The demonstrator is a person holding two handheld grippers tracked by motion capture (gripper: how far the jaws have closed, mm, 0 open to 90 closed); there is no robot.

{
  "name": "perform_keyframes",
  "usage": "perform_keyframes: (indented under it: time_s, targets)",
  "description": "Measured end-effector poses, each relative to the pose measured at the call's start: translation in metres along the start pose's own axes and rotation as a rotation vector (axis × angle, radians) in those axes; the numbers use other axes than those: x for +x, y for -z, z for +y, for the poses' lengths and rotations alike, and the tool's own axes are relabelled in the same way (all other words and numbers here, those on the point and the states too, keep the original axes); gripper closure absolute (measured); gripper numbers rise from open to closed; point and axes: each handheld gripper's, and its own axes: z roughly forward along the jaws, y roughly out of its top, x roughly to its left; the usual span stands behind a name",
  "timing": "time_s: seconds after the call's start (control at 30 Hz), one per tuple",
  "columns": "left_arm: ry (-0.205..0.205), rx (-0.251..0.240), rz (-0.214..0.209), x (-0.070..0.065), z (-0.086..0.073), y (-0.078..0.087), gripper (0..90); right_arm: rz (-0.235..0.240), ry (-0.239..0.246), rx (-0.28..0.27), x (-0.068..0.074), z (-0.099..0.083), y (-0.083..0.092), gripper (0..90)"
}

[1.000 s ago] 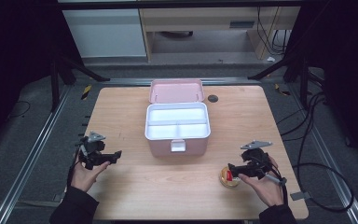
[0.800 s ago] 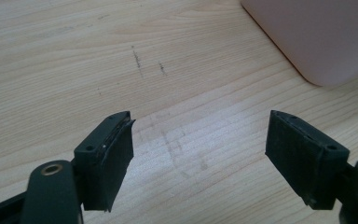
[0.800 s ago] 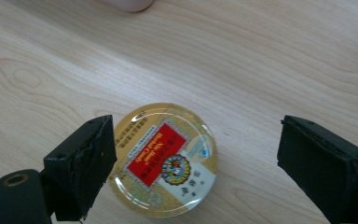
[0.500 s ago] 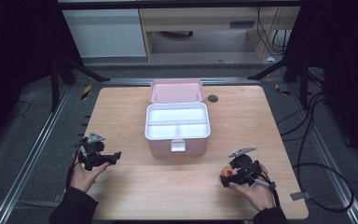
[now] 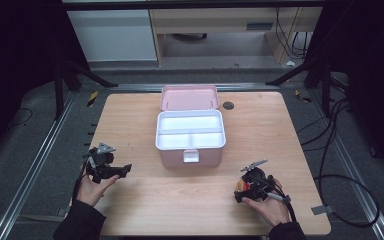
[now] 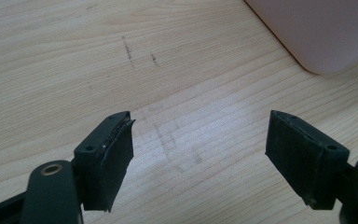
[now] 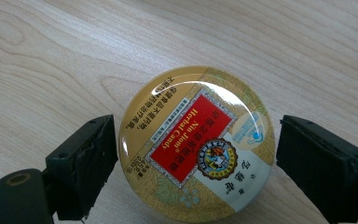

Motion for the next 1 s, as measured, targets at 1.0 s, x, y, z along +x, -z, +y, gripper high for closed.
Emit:
perform_keyframes:
  time_s: [1.0]
  targets:
    - [-0.012,0.019,-0.005,-0.002,0.000,-0.002,22.9,-0.138,-0.205,0.015,-0.081,-0.024,0.010,20.3]
